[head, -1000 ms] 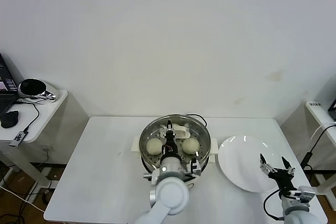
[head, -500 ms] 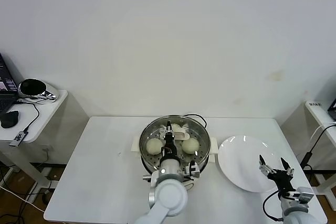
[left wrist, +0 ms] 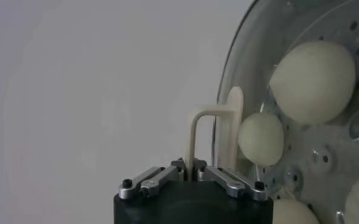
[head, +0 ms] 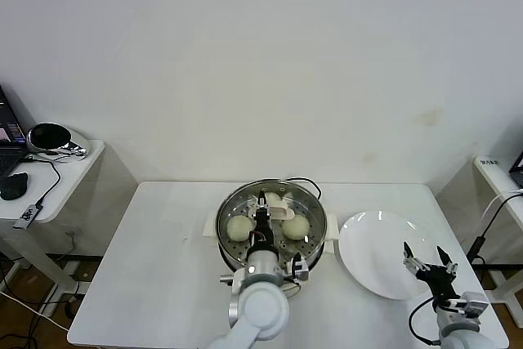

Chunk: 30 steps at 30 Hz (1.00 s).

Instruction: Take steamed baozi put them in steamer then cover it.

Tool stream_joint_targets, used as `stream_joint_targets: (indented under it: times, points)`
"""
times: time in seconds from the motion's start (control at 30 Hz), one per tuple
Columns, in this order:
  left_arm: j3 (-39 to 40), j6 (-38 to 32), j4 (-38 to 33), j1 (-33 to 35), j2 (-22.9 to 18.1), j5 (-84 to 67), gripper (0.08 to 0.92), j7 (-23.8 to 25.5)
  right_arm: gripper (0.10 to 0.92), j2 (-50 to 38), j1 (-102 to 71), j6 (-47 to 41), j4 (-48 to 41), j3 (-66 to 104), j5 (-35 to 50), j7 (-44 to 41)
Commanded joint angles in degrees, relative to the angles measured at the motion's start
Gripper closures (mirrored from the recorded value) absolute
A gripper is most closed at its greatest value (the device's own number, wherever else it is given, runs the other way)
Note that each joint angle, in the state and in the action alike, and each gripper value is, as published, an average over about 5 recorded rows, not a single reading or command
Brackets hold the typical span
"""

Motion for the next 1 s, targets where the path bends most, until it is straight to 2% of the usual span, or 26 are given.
stream_joint_targets:
  times: [0.03, 0.2, 0.37, 0.83, 1.0]
  points:
    - [0.1, 2.3, 0.3, 0.1, 0.4, -0.2, 0.853, -1.2, 0.203, 0.1, 0.0, 0.0, 0.2, -0.1, -0.1, 0.0]
    - [0.5, 2.1, -0.2, 0.1, 0.8, -0.3, 0.8, -0.2, 0.203, 0.0, -0.1, 0.0, 0.1, 0.1, 0.0, 0.0]
    - [0.7, 2.1, -0.8, 0.4, 1.1, -0.4, 0.658, 0.1, 0.203, 0.1, -0.1, 0.1, 0.1, 0.1, 0.0, 0.0]
    - [2.8, 2.3, -9.4, 2.6, 2.7, -3.0, 0.255, 5.3, 0.203, 0.0, 0.0, 0.2, -0.2, 0.2, 0.0, 0.0]
    - [3.0, 2.3, -12.4, 3.3, 3.2, -4.1, 0.183, 7.0, 0.203, 0.0, 0.0, 0.1, -0.2, 0.2, 0.0, 0.0]
